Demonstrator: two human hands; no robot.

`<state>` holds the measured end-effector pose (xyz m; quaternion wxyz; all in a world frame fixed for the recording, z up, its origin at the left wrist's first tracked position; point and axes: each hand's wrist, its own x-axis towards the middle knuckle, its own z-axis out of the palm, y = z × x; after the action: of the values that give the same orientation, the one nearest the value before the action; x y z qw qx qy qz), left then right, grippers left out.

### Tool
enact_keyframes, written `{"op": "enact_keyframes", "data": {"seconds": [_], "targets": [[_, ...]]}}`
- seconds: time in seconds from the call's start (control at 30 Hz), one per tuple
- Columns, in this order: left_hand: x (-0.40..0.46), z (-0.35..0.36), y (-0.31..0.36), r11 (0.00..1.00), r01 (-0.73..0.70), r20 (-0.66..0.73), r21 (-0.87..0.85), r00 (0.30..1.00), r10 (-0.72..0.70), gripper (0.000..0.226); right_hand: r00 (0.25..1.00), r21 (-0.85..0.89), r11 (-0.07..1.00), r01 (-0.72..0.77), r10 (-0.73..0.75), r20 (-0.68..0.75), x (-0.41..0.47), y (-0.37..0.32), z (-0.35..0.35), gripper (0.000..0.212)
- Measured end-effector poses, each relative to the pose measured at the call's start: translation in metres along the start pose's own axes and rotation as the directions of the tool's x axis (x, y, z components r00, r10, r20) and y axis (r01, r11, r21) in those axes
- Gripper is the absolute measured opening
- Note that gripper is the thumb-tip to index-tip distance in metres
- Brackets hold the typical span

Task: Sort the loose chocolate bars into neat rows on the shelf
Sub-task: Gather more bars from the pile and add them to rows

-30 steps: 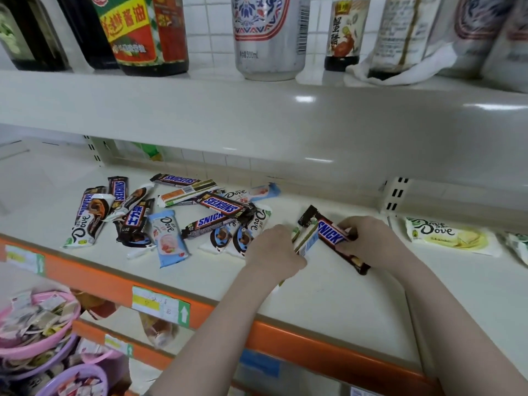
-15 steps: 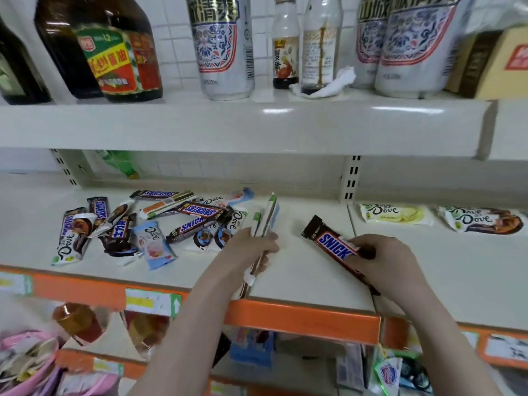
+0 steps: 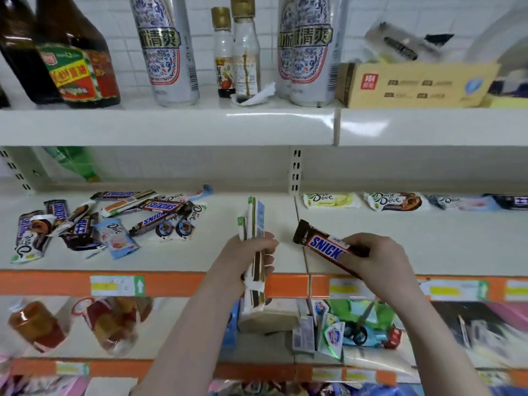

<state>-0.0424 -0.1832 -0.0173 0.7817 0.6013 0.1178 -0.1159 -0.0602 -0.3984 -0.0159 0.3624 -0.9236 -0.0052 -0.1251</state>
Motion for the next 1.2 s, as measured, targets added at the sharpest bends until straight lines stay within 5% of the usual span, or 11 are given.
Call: {"op": "enact_keyframes", "data": {"seconds": [0.43,0.67,0.87,1.07,1.2], "targets": [[0.008,0.237,-0.068,0.977,0.014,0.013,-0.212,1.0,-0.012,0.012,0.999,0.044,0.999,0.022,-0.021,-0.037,0.019,0.184,-0.153,0.013],[0.019,0.376,-0.098,0.978,0.116,0.082,-0.174,0.991,-0.103,0.012,0.999,0.05,0.999,-0.003,0.005,-0.037,0.028,0.283,-0.246,0.016],[0.045,0.429,-0.103,0.985,0.137,0.141,-0.105,0.983,-0.122,0.023,0.997,0.138,0.99,0.03,-0.021,-0.069,0.04,0.326,-0.267,0.016],[0.084,0.459,-0.094,0.991,0.127,0.175,0.028,0.976,-0.13,0.047,0.966,0.114,0.963,0.242,-0.229,-0.117,0.073,0.343,-0.279,0.028],[0.103,0.477,-0.093,0.991,0.131,0.137,-0.014,0.982,-0.128,0.028,0.938,0.151,0.929,0.338,-0.321,-0.129,0.095,0.359,-0.287,0.032]]}}
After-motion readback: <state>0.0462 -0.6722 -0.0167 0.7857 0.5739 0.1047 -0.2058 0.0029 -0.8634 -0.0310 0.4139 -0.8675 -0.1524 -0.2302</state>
